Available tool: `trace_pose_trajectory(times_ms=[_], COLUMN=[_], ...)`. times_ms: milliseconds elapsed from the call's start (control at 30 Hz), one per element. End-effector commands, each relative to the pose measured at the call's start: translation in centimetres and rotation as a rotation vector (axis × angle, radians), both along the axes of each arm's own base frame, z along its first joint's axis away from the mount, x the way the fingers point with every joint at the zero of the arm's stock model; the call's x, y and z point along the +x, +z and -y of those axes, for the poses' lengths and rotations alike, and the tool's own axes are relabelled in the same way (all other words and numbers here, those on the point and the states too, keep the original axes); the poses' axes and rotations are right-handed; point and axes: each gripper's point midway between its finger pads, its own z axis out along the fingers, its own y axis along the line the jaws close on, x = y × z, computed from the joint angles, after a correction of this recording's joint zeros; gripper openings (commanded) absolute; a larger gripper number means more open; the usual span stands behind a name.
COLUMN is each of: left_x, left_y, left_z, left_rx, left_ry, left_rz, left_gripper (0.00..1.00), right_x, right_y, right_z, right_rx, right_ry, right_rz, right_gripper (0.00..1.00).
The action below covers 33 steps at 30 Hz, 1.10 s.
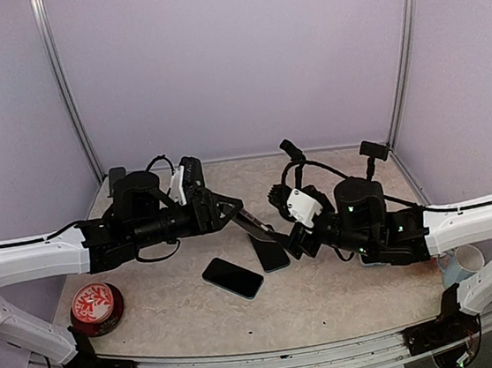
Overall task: Place the phone on the phone stand
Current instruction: Pass from the right arm to the left, then place the phone on the phone stand.
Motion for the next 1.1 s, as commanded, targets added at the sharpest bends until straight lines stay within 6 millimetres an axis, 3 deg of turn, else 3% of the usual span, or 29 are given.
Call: trace_pose_trajectory(times_ms=[0,200,733,1067], left_x=[1.3,2.7,7.8,10.6], left_y=[5.3,5.8,5.0,4.8], left_z=[-2.0,-5.1,-14.4,-19.6], left_rx=[-0.022,0.065,0.357,0.451], left_ry=[0.088,0.18,0.414,0.503], left_rz=[0.13,0.168,0.193,0.18], left_gripper=[0.6,0.59,0.59,0.59], right_x=[-0.5,-0.3,0.0,0.2], right_y=[1.8,1.3,-0.4,-0.9], right_z=[0.3,1.3,2.3,2.6], right_rx=[0.067,0.072,0.033,0.019], right_ry=[0.003,-0.033,-0.084,-0.098], right_rz=[0.013,0.007,-0.013,-0.014], right_gripper=[0.87,1.0,1.0,1.0])
